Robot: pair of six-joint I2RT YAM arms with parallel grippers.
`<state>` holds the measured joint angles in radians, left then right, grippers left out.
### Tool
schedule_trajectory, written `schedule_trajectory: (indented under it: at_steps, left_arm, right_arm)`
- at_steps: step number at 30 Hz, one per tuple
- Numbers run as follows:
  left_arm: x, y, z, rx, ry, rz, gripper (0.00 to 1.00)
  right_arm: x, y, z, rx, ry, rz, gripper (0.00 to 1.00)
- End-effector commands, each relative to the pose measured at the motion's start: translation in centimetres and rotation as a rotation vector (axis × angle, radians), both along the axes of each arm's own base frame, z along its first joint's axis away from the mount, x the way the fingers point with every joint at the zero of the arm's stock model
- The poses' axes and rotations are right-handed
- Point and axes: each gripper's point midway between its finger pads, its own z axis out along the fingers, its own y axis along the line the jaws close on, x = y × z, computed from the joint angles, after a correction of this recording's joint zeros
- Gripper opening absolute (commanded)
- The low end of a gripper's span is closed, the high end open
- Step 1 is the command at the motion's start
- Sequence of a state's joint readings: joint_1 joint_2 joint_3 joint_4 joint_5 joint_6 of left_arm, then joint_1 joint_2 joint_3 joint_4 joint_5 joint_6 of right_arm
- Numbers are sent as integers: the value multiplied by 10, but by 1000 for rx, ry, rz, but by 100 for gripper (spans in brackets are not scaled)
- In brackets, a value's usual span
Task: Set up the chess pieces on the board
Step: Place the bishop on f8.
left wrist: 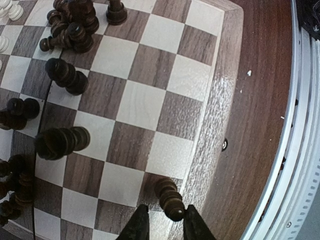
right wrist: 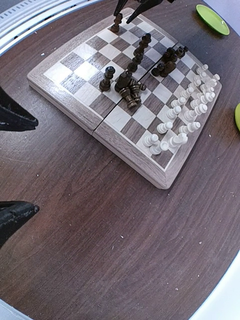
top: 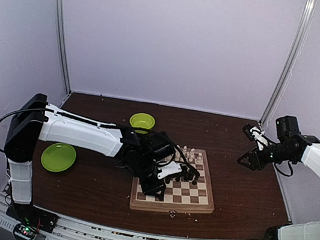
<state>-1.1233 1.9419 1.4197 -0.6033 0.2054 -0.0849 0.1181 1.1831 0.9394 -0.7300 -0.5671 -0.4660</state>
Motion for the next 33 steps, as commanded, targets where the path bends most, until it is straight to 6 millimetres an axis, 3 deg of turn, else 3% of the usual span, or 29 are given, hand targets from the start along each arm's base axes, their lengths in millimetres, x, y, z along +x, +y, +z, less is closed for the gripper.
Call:
schedule_trajectory:
  at_steps: [1, 7, 11, 22, 33]
  left_arm:
    - [3, -12, 1, -11, -19, 0, 26]
    - [0, -19, 0, -22, -16, -12, 26]
    - [-1, -19, -1, -21, -16, -15, 22]
    - [-3, -9, 0, -11, -25, -7, 12]
    - [1, 5, 1, 15, -65, 29, 11]
  right_arm:
    - [-2, 0, 0, -7, 2, 7, 48]
    - [-2, 1, -1, -7, 6, 7, 48]
    - [-2, 1, -1, -7, 6, 7, 48]
    - [-2, 0, -3, -8, 11, 7, 48]
    - [-2, 1, -4, -5, 20, 7, 48]
